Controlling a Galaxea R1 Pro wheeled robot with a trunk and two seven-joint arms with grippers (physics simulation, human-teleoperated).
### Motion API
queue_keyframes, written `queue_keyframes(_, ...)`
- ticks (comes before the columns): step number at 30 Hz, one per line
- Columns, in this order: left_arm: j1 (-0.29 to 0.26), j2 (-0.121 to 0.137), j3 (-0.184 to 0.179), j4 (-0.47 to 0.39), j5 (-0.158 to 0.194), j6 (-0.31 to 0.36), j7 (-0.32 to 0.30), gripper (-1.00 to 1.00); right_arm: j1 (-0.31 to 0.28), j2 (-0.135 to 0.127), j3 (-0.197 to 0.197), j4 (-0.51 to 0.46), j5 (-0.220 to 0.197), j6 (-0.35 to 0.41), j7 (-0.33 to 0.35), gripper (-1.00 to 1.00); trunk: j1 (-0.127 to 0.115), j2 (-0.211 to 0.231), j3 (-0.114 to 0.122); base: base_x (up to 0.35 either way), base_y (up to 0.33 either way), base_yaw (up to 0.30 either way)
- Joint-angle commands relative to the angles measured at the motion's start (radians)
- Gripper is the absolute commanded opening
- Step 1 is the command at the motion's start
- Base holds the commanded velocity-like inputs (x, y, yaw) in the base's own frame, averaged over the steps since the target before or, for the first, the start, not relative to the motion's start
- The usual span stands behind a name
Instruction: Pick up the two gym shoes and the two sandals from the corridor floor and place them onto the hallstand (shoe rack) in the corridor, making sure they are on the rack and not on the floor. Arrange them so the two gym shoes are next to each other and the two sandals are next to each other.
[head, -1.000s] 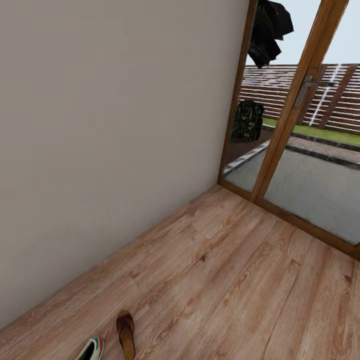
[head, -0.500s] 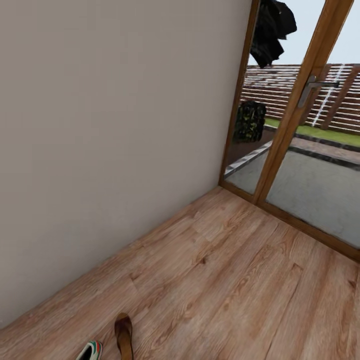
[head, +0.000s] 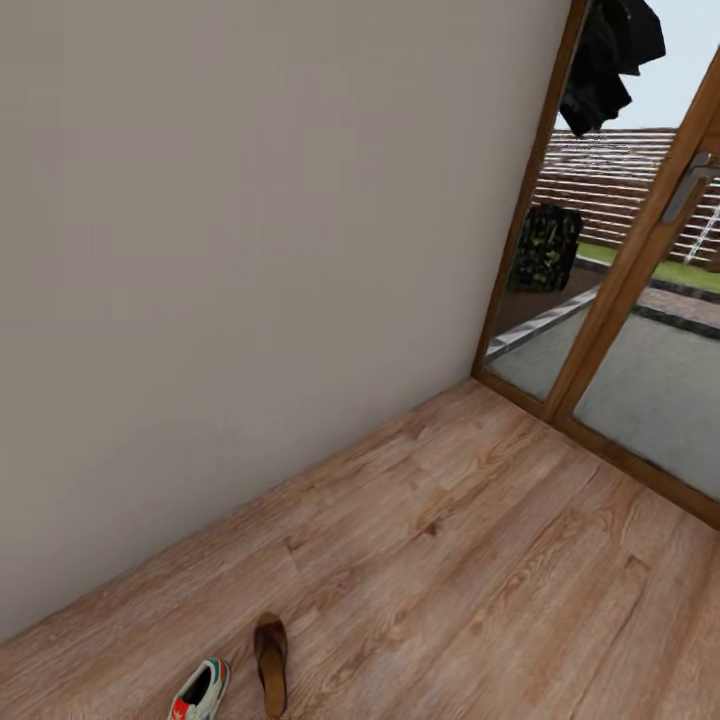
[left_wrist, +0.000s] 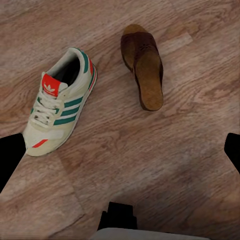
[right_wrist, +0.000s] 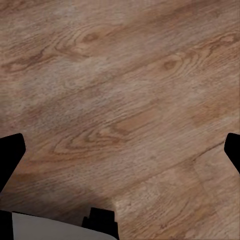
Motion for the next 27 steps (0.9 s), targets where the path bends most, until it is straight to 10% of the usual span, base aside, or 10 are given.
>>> queue_keyframes(1, -0.001, 0.0, 0.003, 0.001, -0.001, -0.003, -0.002, 1.0, 0.0, 0.0, 0.0, 0.0, 0.004, -0.003, 0.0, 1.0, 0.0, 0.0, -0.001, 0.0, 0.0, 0.226)
queue_keyframes(27, -0.001, 0.0, 0.003, -0.004, -0.001, -0.003, -0.001, 1.0, 0.0, 0.0, 0.0, 0.001, 0.004, -0.003, 0.001, 1.0, 0.0, 0.0, -0.001, 0.0, -0.105, 0.019)
